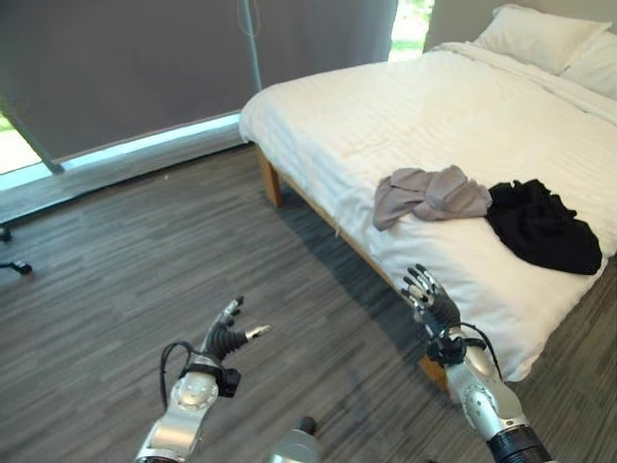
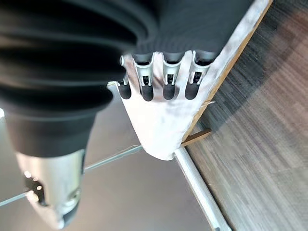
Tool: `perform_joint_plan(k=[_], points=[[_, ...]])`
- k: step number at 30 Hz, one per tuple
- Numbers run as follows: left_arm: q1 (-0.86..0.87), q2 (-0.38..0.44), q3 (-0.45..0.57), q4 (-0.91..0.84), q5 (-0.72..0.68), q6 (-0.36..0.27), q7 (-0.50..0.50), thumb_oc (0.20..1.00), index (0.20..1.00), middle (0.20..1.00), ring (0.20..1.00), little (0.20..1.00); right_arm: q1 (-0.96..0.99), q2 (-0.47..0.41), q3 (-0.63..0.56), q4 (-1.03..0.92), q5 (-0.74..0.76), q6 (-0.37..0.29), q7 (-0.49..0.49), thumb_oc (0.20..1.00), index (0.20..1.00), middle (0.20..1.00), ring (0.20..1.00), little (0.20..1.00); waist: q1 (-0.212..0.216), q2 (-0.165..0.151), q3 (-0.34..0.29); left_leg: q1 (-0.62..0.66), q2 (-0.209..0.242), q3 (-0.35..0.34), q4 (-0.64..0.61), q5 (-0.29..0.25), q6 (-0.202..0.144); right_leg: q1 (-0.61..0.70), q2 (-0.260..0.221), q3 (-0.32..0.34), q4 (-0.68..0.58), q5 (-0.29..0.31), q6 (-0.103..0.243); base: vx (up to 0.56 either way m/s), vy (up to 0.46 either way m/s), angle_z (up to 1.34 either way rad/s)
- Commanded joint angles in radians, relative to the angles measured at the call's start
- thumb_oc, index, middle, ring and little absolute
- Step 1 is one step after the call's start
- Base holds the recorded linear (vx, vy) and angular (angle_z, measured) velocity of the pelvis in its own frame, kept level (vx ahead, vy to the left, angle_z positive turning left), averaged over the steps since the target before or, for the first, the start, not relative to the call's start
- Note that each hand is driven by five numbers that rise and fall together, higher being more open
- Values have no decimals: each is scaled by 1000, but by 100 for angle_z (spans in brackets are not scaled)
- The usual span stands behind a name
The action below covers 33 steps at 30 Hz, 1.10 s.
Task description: Pick up bed clothes into laundry basket.
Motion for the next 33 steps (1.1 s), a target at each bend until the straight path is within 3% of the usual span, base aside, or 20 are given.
perform_joint_plan(k=[1,2,4,5,6,7,8,11,13,15,16,19,20,23,27,33], points=[[-48,44,38,-67,12,-53,20,1000,1000,1000,1000,1000,-54,-3,-3,-91,14,-36,34,1000,1000,1000,1000,1000,-9,-14,-26,94,27,-39,-44,87,-51,-41,-42,-9,4,177,-45,120,-530,25],[-48,41,47,-78,-12,-58,22,1000,1000,1000,1000,1000,-65,-14,-5,-79,20,-35,28,1000,1000,1000,1000,1000,-9,-8,-25,75,67,-45,-40,149,-80,-17,-3,-29,-33,143,-63,93,-559,47],[-60,22,44,-66,-49,-56,29,1000,1000,1000,1000,1000,-80,-32,-7,-74,31,-41,19,1000,1000,1000,1000,1000,-11,-7,-11,18,94,-50,4,234,-94,0,35,-58,-56,109,-91,50,-454,57],[-70,6,41,-57,-81,-54,28,1000,1000,1000,1000,1000,-79,-50,-23,-69,33,-44,6,1000,1000,1000,1000,1000,-20,-15,6,-23,92,-18,49,272,-81,13,35,-81,-54,106,-101,8,-398,43],[-74,-13,34,-44,-114,-48,19,1000,1000,1000,1000,1000,-67,-69,-43,-71,37,-49,-7,1000,1000,1000,1000,1000,-34,-23,19,-55,100,69,95,289,-62,27,38,-104,-55,102,-114,-15,-386,60],[-73,-27,19,-35,-122,-45,2,1000,1000,1000,1000,1000,-51,-81,-60,-72,30,-50,-16,1000,1000,1000,1000,1000,-46,-29,23,-66,101,140,115,289,-54,39,47,-125,-65,100,-124,-9,-401,97],[-70,-37,2,-34,-118,-45,-13,1000,1000,1000,1000,1000,-33,-83,-75,-71,17,-48,-20,1000,1000,1000,1000,1000,-49,-33,20,-73,74,157,121,267,-54,51,57,-144,-84,100,-127,25,-399,107],[-49,-62,-26,-44,-132,-44,-19,1000,1000,1000,1000,1000,-5,-73,-92,-46,-5,-39,-27,1000,1000,1000,1000,1000,-22,-44,17,-107,-95,58,138,201,-36,68,80,-151,-118,116,-132,78,-301,64],[-24,-81,-31,-41,-147,-35,-28,1000,1000,1000,1000,1000,13,-57,-97,-30,-1,-33,-31,1000,1000,1000,1000,1000,-12,-48,8,-109,-145,67,71,166,-3,77,104,-157,-136,117,-137,95,-227,-19],[-18,-86,-43,-39,-147,-30,-31,1000,1000,1000,1000,1000,26,-44,-87,-19,5,-30,-33,1000,1000,1000,1000,1000,-5,-40,-3,-103,-168,66,-6,188,17,82,128,-159,-139,106,-142,118,-127,-17],[-16,-87,-50,-36,-133,-25,-38,1000,1000,1000,1000,1000,40,-31,-80,-22,11,-29,-30,1000,1000,1000,1000,1000,-4,-30,-8,-130,-197,63,-38,224,16,93,152,-158,-141,97,-148,110,-78,31],[-22,-79,-58,-35,-107,-22,-45,1000,1000,1000,1000,1000,46,-24,-70,-37,7,-29,-20,1000,1000,1000,1000,1000,1,-29,-1,-153,-211,77,-30,238,9,103,161,-150,-140,92,-150,68,-9,16],[-21,-75,-59,-35,-94,-21,-47,1000,1000,1000,1000,1000,52,-18,-59,-45,3,-27,-14,1000,1000,1000,1000,1000,-3,-30,-12,-129,-207,81,-38,221,27,109,170,-153,-139,77,-153,59,30,-9],[-24,-76,-58,-30,-91,-23,-44,1000,1000,1000,1000,1000,53,-18,-57,-45,-2,-27,-15,1000,1000,1000,1000,1000,-5,-31,-16,-129,-209,80,-35,217,35,113,170,-153,-137,71,-152,53,46,-3],[-25,-64,-38,-14,-76,-24,-31,1000,1000,1000,1000,1000,43,4,-66,-43,13,-34,-13,1000,1000,1000,1000,1000,0,-50,-31,-106,-224,87,4,161,66,130,146,-122,-114,55,-144,114,93,-7],[7,-44,67,-19,-82,-31,5,1000,1000,1000,1000,1000,7,15,-76,-46,7,-40,-21,1000,1000,1000,1000,1000,19,-52,-47,-39,-210,144,-48,140,86,88,129,-44,-72,102,-123,93,93,-38]])
